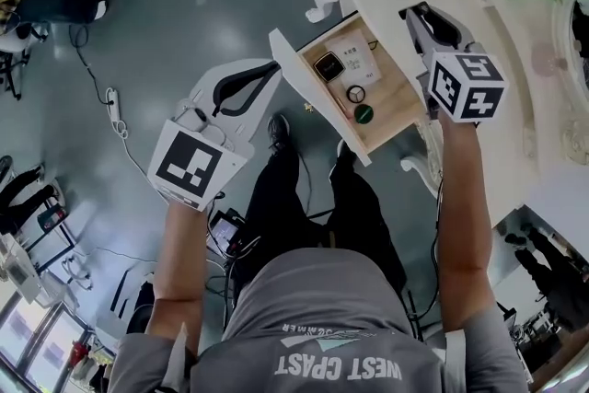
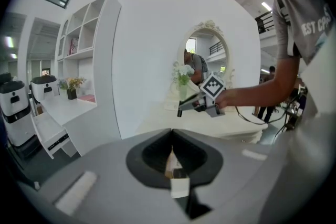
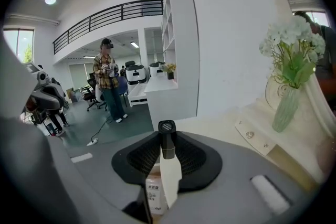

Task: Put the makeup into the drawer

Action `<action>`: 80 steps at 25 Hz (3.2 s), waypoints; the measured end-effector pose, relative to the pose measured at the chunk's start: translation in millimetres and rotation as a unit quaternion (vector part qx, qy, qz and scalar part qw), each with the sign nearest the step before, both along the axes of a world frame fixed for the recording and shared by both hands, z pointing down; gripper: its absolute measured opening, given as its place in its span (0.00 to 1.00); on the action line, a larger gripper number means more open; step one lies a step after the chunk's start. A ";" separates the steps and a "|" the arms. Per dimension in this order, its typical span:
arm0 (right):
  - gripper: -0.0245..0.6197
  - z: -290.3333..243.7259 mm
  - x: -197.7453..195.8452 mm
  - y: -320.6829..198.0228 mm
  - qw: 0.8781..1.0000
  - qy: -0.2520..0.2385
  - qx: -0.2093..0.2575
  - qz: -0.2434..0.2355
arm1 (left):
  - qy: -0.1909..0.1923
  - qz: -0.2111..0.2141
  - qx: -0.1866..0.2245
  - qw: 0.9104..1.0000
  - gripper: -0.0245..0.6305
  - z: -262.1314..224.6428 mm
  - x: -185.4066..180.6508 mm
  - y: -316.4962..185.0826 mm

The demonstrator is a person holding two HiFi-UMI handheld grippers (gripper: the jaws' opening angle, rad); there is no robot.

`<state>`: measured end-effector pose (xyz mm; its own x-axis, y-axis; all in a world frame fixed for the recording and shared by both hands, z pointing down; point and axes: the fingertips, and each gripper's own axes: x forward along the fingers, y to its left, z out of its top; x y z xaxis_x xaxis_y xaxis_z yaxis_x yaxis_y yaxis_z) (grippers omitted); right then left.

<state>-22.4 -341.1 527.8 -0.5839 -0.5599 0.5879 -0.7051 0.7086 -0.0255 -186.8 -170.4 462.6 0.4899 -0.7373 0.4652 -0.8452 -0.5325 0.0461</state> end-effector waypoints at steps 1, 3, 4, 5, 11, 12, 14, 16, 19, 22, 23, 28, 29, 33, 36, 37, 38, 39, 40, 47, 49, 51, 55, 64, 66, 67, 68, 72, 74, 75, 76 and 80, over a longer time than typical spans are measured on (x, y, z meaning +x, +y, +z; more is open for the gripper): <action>0.18 -1.2 1.6 5.7 1.000 -0.001 -0.001 -0.001 | 0.001 0.001 0.000 1.000 0.04 -1.0 2.2 1.9; 0.18 -3.3 4.6 18.0 1.000 -0.004 -0.005 -0.002 | 0.001 0.002 -0.001 1.000 0.04 -3.4 6.5 6.8; 0.18 -4.3 6.7 24.4 1.000 -0.004 -0.007 -0.003 | 0.001 0.003 -0.001 1.000 0.04 -4.6 9.1 9.0; 0.18 -5.5 9.3 30.7 1.000 -0.005 -0.008 -0.003 | 0.002 0.006 -0.001 1.000 0.04 -5.6 12.3 10.8; 0.18 -6.9 22.1 71.7 1.000 -0.003 -0.018 -0.008 | 0.002 0.022 0.000 1.000 0.04 -10.1 32.1 21.9; 0.18 -5.4 23.7 77.9 1.000 -0.002 -0.021 -0.009 | 0.002 0.024 0.000 1.000 0.04 -10.8 34.7 23.6; 0.18 -1.3 27.2 89.6 1.000 -0.001 -0.026 -0.010 | 0.003 0.027 0.000 1.000 0.04 -11.8 39.7 26.8; 0.18 3.1 30.7 100.4 0.999 0.002 -0.030 -0.012 | 0.005 0.029 0.000 1.000 0.04 -12.1 44.5 29.9; 0.18 11.4 34.1 116.5 0.999 0.007 -0.036 -0.017 | 0.007 0.032 -0.002 0.999 0.04 -11.4 50.7 34.7; 0.18 22.7 37.8 132.5 0.999 0.011 -0.044 -0.019 | 0.007 0.036 -0.006 0.999 0.04 -10.0 56.4 39.6; 0.18 26.9 39.2 137.2 0.999 0.011 -0.048 -0.019 | 0.007 0.037 -0.007 0.999 0.04 -9.6 58.1 40.7; 0.18 51.1 49.2 159.2 0.998 0.020 -0.063 -0.019 | 0.004 0.044 -0.008 0.999 0.04 -7.7 66.7 44.4; 0.18 57.2 51.8 163.3 0.997 0.024 -0.066 -0.019 | 0.004 0.046 -0.009 0.999 0.04 -7.1 68.4 45.1; 0.18 82.7 62.8 176.4 0.996 0.038 -0.078 -0.015 | 0.004 0.050 -0.012 0.999 0.04 -1.5 73.3 47.5; 0.18 98.4 70.1 183.6 0.996 0.043 -0.082 -0.012 | 0.006 0.052 -0.019 0.998 0.04 3.4 77.4 49.2; 0.18 103.7 72.5 186.0 0.995 0.044 -0.085 -0.011 | 0.006 0.052 -0.022 0.998 0.04 5.4 79.0 49.8; 0.18 109.2 75.0 188.4 0.995 0.046 -0.088 -0.011 | 0.006 0.053 -0.024 0.998 0.04 7.7 80.5 50.4; 0.18 114.8 77.4 190.6 0.995 0.048 -0.091 -0.010 | 0.005 0.054 -0.026 0.998 0.04 10.0 82.0 51.0; 0.18 120.6 79.7 192.6 0.994 0.050 -0.094 -0.009 | 0.005 0.056 -0.028 0.998 0.04 12.3 83.5 51.6; 0.18 157.7 91.6 201.4 0.993 0.060 -0.106 -0.002 | 0.004 0.061 -0.042 0.997 0.04 27.3 90.5 54.9; 0.18 166.6 93.8 203.1 0.992 0.063 -0.109 -0.003 | 0.003 0.060 -0.048 0.997 0.04 31.4 91.9 57.1; 0.18 174.9 95.5 202.9 0.992 0.065 -0.110 -0.004 | 0.002 0.060 -0.054 0.997 0.04 36.2 93.1 58.6; 0.19 189.9 97.0 202.5 0.991 0.073 -0.114 -0.005 | 0.002 0.057 -0.062 0.996 0.04 45.7 93.8 60.9; 0.19 215.2 96.8 197.7 0.987 0.110 -0.112 -0.018 | 0.004 0.051 -0.077 0.996 0.04 65.9 92.2 67.9; 0.19 219.4 95.1 196.9 0.986 0.119 -0.110 -0.029 | -0.001 0.050 -0.075 0.996 0.04 67.6 90.6 68.1; 0.19 220.4 94.1 196.5 0.986 0.124 -0.110 -0.034 | -0.005 0.050 -0.074 0.996 0.04 68.3 89.6 67.5; 0.19 221.5 93.4 195.8 0.985 0.129 -0.110 -0.039 | -0.007 0.049 -0.077 0.996 0.04 69.1 89.1 67.3; 0.19 229.0 95.2 193.7 0.981 0.155 -0.107 -0.050 | -0.005 0.044 -0.093 0.995 0.04 74.4 88.7 69.2; 0.19 232.2 99.0 192.2 0.977 0.180 -0.104 -0.054 | -0.005 0.044 -0.090 0.995 0.04 76.3 87.6 67.9; 0.19 233.9 100.3 192.7 0.975 0.191 -0.103 -0.056 | -0.004 0.044 -0.087 0.995 0.04 77.2 86.6 67.6; 0.20 235.9 100.8 194.0 0.973 0.198 -0.105 -0.057 | -0.003 0.044 -0.085 0.995 0.04 78.2 85.2 67.5; 0.20 244.7 101.2 198.3 0.969 0.210 -0.119 -0.058 | 0.001 0.041 -0.082 0.996 0.04 82.6 79.6 67.8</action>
